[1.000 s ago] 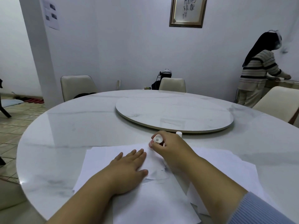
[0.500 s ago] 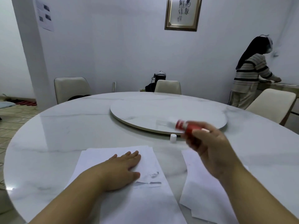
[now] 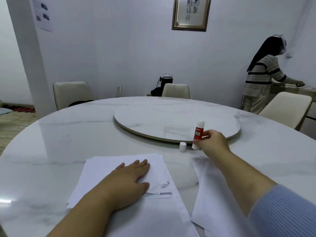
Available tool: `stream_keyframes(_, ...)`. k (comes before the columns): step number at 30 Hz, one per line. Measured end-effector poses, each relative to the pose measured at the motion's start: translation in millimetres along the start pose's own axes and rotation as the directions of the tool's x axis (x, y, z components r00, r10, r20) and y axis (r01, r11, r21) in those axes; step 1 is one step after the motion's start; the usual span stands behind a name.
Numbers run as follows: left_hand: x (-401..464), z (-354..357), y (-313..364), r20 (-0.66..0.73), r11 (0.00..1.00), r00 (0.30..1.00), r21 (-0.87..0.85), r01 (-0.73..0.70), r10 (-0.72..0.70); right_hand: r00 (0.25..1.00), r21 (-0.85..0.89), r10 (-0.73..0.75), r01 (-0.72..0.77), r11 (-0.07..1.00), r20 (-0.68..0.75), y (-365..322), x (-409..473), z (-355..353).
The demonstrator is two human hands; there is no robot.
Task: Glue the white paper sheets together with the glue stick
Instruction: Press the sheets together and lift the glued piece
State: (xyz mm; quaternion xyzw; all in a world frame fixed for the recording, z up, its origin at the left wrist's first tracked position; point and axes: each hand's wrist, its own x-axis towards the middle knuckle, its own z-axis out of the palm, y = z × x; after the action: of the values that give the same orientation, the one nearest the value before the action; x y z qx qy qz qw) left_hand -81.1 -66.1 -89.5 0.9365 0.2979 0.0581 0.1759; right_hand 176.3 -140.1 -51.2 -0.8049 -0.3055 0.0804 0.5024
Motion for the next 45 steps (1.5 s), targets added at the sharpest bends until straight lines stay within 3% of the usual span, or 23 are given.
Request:
stream_keyframes(3, -0.5, 0.2, 0.0, -0.004, 1.000, 1.000, -0.018, 0.001, -0.001, 0.999, -0.125, 0.045, -0.045, 0.991, -0.002, 9.2, 2.5, 6.0)
stream_keyframes(7, -1.2, 0.7, 0.1, -0.005, 1.000, 1.000, -0.022, 0.006, -0.006, 0.999, -0.136, 0.045, -0.042, 0.990, 0.013, 18.9, 2.2, 10.7)
stream_keyframes(11, -0.3, -1.2, 1.0, 0.023, 0.999, 0.999, -0.037, 0.023, -0.022, 1.000, 0.081, 0.026, -0.026, 0.996, -0.001, 14.4, -1.2, -18.7)
stream_keyframes(12, -0.2, -1.7, 1.8, 0.032, 0.999, 0.999, -0.039, 0.027, -0.026, 1.000, 0.050, 0.013, -0.014, 0.999, 0.024, 10.6, -5.3, -37.2)
stream_keyframes(14, 0.4, -2.2, 2.9, 0.037, 0.999, 0.999, -0.033, 0.035, -0.034, 0.971, -0.319, 0.076, 0.000, 0.948, 0.225, 8.7, -14.0, -75.0)
stream_keyframes(16, 0.5, -2.5, 4.8, 0.040, 0.999, 0.999, -0.020, 0.038, -0.037, 0.901, -0.740, 0.256, 0.099, 0.665, 0.351, 10.5, -34.7, -96.7)
stream_keyframes(17, 0.0, -2.3, 6.1, 0.044, 0.999, 0.998, -0.016, 0.037, -0.037, 0.893, -0.816, 0.280, 0.146, 0.559, 0.352, 17.7, -41.0, -99.5)
stream_keyframes(18, -0.4, -1.5, 7.0, 0.045, 0.999, 0.998, -0.012, 0.035, -0.034, 0.902, -0.826, 0.272, 0.144, 0.544, 0.336, 25.2, -44.7, -100.1)
stream_keyframes(22, -2.8, 0.9, 10.0, 0.019, 1.000, 1.000, 0.019, 0.016, -0.016, 0.946, -0.700, 0.148, 0.104, 0.706, 0.290, 36.1, -57.2, -96.6)
stream_keyframes(25, -4.5, 2.3, 10.0, -0.015, 1.000, 1.000, -0.013, 0.004, -0.004, 0.965, -0.744, 0.062, 0.154, 0.650, 0.253, 34.1, -59.8, -92.1)
stream_keyframes(27, -5.7, -1.5, 11.0, -0.119, 0.983, 0.993, -0.183, 0.001, -0.023, 0.964, -0.764, -0.008, 0.215, 0.608, 0.265, 26.9, -63.0, -92.2)
stream_keyframes(30, -12.3, -19.1, 11.3, -0.427, 0.871, 0.881, -0.489, -0.038, -0.202, 0.934, -0.634, -0.122, 0.321, 0.704, 0.337, 8.6, -63.2, -112.9)
stream_keyframes(32, -22.3, -35.9, 9.1, -0.532, 0.766, 0.791, -0.629, -0.131, -0.302, 0.904, -0.508, -0.195, 0.380, 0.773, 0.380, -13.6, -68.4, -135.9)
stream_keyframes(35, -40.8, -50.9, 6.1, -0.444, 0.428, 0.860, -0.848, -0.313, -0.251, 0.856, -0.065, -0.350, 0.402, 0.913, 0.380, -50.6, -86.8, -160.2)
stream_keyframes(37, -53.3, -52.7, 5.9, -0.377, 0.153, 0.917, -0.922, -0.356, -0.133, 0.802, 0.262, -0.505, 0.437, 0.861, 0.320, -68.2, -92.9, -160.7)
stream_keyframes(38, -58.2, -51.8, 7.3, -0.343, 0.061, 0.937, -0.939, -0.339, -0.063, 0.786, 0.382, -0.549, 0.433, 0.817, 0.283, -77.1, -95.6, -154.8)
stream_keyframes(39, -62.2, -50.2, 9.8, -0.312, 0.021, 0.950, -0.950, -0.312, 0.014, 0.773, 0.481, -0.579, 0.416, 0.771, 0.260, -85.8, -98.4, -145.7)
stream_keyframes(42, -68.7, -44.5, 18.7, -0.217, 0.044, 0.953, -0.972, -0.231, 0.210, 0.772, 0.677, -0.591, 0.307, 0.669, 0.234, -104.7, -104.9, -111.4)
stream_keyframes(45, -76.0, -52.4, 16.8, -0.272, -0.071, 0.938, -0.962, -0.263, 0.215, 0.850, 0.724, -0.501, 0.245, 0.645, 0.159, -114.1, -108.3, -72.8)
